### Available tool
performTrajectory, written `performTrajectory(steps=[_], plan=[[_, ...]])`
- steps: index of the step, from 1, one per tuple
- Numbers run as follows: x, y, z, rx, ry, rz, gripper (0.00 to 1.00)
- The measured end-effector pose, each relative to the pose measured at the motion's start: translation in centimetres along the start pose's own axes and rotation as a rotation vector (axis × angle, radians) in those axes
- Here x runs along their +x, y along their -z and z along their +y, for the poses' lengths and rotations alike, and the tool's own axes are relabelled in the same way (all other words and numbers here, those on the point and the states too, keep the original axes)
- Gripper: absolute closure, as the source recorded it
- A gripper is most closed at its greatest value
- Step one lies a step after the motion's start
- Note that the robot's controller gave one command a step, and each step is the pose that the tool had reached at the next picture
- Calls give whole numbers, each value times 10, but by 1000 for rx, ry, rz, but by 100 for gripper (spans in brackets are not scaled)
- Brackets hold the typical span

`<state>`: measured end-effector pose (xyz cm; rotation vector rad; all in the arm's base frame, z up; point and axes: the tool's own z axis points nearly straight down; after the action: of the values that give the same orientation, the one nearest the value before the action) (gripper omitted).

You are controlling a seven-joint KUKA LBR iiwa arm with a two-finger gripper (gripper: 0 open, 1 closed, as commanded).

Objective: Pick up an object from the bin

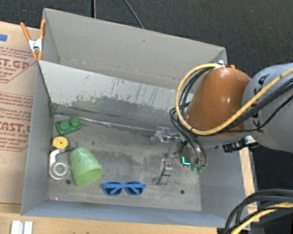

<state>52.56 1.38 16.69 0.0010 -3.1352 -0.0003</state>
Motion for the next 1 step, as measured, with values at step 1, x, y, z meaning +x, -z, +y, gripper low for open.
performTrajectory(steps=[1], plan=[[29, -80, 25, 0, 296, -1, 0]])
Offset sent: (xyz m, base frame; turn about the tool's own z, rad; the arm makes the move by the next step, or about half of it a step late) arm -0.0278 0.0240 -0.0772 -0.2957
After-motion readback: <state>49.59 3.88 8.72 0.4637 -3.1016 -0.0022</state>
